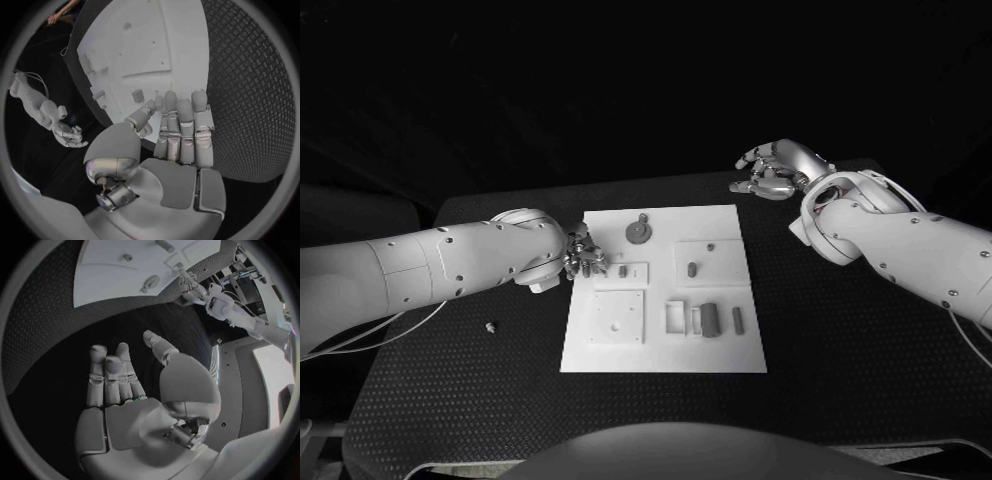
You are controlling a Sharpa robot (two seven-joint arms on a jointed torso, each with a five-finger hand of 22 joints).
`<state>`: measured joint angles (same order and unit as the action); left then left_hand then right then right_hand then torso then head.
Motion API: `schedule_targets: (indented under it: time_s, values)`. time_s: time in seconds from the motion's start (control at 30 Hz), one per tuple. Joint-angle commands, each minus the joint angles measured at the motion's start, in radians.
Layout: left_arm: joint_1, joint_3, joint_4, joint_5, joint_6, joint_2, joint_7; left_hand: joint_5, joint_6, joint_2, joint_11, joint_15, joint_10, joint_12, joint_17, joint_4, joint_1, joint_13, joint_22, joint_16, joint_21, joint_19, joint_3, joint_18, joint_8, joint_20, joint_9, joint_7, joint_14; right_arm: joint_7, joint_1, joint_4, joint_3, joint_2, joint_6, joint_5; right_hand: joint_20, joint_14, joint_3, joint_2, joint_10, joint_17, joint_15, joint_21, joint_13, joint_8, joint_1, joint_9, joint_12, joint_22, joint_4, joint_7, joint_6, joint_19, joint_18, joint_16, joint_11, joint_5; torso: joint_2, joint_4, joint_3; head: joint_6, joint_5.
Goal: Assemble the parts on the task board
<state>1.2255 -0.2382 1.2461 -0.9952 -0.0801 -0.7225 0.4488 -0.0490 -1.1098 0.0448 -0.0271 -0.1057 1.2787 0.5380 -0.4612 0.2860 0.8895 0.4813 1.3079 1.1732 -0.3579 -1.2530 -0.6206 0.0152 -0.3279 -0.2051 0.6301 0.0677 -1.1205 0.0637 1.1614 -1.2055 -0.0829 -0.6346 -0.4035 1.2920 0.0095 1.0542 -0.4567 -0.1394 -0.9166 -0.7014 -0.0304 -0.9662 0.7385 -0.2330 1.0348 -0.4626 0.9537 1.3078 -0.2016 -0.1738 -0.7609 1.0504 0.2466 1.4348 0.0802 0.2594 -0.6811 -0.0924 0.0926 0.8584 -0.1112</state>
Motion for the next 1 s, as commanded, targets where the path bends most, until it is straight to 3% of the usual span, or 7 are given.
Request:
schedule_targets:
  time_s: [0.03,1.0]
  values:
    - [-0.002,0.000,0.007,-0.047,-0.002,-0.002,0.008,-0.003,-0.007,0.010,0.000,-0.015,0.008,0.006,0.002,0.003,0.018,-0.001,0.022,0.007,-0.007,-0.016,-0.010,0.017,-0.006,-0.008,0.001,-0.002,-0.012,-0.003,0.000,-0.002,-0.001,0.000,0.011,0.001,-0.009,-0.001,0.002,0.006,0.001,0.001,-0.002,0.006,-0.001,-0.003,-0.005,0.001,0.005,0.010,0.006,-0.017,0.009,-0.001,0.015,-0.005,-0.003,-0.001,0.000,0.0000,0.0011,0.003,0.000]
    - [-0.007,0.000,0.022,-0.030,-0.010,0.005,0.010,-0.003,-0.017,0.011,-0.004,-0.018,0.017,0.010,0.003,0.002,0.010,-0.003,0.022,0.014,-0.015,-0.021,-0.010,0.016,-0.007,-0.012,0.001,-0.005,-0.019,-0.001,0.000,0.002,-0.001,0.003,0.015,0.001,-0.009,-0.001,0.003,0.006,0.001,0.001,-0.002,0.006,-0.001,-0.003,-0.005,0.002,0.005,0.010,0.007,-0.017,0.010,0.000,0.015,-0.005,-0.003,-0.001,-0.001,-0.0011,0.0008,0.006,0.001]
